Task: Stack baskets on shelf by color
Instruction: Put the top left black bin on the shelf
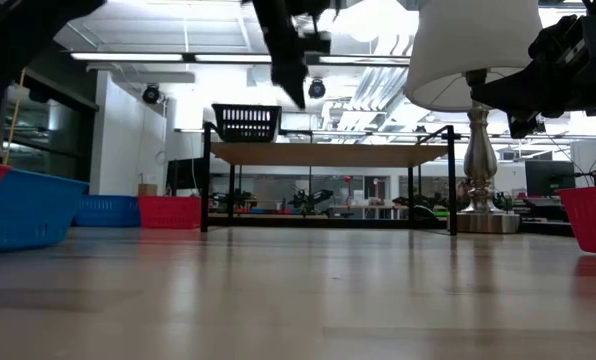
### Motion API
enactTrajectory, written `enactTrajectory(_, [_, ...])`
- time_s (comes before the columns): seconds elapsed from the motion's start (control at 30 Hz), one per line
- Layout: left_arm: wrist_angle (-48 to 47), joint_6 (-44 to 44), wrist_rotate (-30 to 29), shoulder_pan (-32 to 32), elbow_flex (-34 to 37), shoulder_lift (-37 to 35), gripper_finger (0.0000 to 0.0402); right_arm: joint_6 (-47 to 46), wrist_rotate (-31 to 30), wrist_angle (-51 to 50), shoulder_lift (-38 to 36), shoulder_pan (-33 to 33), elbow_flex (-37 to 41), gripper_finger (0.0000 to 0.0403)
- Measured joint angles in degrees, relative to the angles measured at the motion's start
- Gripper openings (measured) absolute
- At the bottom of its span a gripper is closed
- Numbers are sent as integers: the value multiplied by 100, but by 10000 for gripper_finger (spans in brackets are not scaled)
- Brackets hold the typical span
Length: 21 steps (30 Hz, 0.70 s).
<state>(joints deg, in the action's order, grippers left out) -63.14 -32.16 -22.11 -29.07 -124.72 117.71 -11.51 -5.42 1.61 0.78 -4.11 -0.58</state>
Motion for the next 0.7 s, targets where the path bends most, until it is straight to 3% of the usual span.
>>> enactTrajectory(0.2, [-75,363,32,20,-49,-742,0,0,1,0,0,-1,1,0])
enactTrajectory(0.43, [-1256,1725,1172,63,82,-1370,0,0,-1,0,0,-1,2,0])
enactTrajectory(0.53, [-1385,1851,1584,338,563,-1624,0,0,1,0,0,-1,1,0])
enactTrajectory(0.7, [-1153,1701,1698,885,1838,-2113,0,0,1,0,0,1,2,0])
